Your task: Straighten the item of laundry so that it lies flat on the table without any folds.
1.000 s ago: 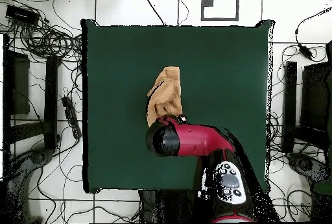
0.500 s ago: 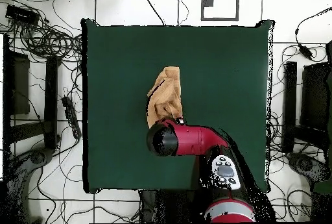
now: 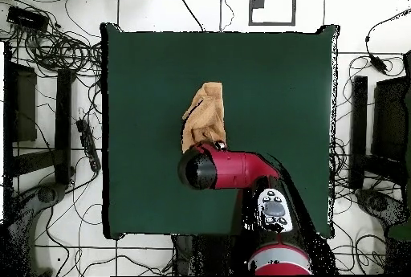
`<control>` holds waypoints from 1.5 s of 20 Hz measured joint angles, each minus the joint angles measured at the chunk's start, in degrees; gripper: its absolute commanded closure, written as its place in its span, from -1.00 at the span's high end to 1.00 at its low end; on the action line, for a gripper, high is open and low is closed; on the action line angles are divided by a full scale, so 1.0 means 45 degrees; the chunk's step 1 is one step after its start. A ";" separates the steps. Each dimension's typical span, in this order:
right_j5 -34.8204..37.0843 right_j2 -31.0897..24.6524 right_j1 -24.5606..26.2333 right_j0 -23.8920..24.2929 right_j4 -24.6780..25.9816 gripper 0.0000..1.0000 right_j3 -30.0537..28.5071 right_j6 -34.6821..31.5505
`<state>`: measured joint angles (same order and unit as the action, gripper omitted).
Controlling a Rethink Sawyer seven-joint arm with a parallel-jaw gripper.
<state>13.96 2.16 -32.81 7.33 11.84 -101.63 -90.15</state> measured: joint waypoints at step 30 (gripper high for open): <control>-0.0003 0.0376 0.0821 -0.0266 0.0587 1.00 0.0989 0.0000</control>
<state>13.95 3.85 -29.11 6.14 14.48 -97.18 -90.15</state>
